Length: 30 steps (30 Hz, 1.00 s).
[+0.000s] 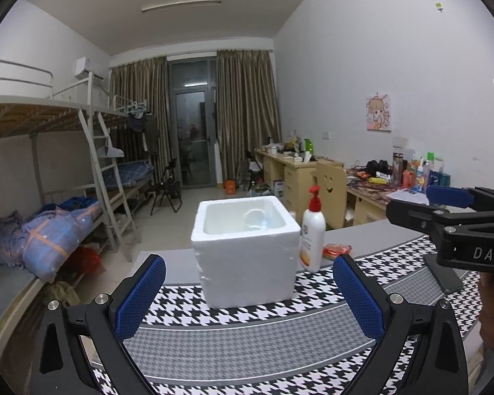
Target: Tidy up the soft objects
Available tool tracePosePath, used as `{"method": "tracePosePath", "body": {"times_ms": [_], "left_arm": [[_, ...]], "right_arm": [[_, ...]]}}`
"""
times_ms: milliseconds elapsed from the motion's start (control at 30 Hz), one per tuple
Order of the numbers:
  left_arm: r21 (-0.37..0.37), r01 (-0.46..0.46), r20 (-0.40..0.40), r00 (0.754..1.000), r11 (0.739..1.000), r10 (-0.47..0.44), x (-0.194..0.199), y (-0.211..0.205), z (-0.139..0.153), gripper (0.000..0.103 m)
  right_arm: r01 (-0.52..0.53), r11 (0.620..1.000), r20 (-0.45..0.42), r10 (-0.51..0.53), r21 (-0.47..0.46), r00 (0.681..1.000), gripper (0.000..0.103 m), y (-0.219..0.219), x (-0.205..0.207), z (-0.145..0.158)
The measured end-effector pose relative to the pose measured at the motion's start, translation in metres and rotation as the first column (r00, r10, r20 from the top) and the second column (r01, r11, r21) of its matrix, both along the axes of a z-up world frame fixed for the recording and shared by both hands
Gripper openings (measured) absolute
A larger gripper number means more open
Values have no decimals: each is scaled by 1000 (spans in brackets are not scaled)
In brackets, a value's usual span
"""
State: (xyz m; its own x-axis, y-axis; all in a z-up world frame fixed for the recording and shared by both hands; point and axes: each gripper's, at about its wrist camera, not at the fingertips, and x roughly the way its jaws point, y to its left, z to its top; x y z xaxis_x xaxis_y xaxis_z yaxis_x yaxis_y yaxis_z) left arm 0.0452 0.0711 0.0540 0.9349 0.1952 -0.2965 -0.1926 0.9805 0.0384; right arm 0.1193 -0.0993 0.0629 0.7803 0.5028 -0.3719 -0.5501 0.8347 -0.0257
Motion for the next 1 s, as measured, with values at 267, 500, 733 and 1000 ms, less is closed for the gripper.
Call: {"method": "tracePosePath", "body": {"times_ms": [267, 500, 733, 1000], "left_arm": [[-22, 30, -9, 1000, 999, -30, 1, -10, -1, 102], [-33, 64, -12, 998, 997, -65, 1, -22, -8, 102], [-47, 81, -21, 996, 996, -82, 7, -34, -14, 102], [-57, 92, -37, 995, 994, -94, 21, -49, -24, 102]], "right_arm": [[24, 1000, 4, -24, 4, 1000, 89, -13, 0, -4], [51, 999, -4, -51, 10, 999, 89, -30, 1, -7], [79, 997, -14, -79, 1, 997, 89, -45, 5, -16], [110, 994, -19, -110, 4, 994, 89, -67, 12, -26]]}}
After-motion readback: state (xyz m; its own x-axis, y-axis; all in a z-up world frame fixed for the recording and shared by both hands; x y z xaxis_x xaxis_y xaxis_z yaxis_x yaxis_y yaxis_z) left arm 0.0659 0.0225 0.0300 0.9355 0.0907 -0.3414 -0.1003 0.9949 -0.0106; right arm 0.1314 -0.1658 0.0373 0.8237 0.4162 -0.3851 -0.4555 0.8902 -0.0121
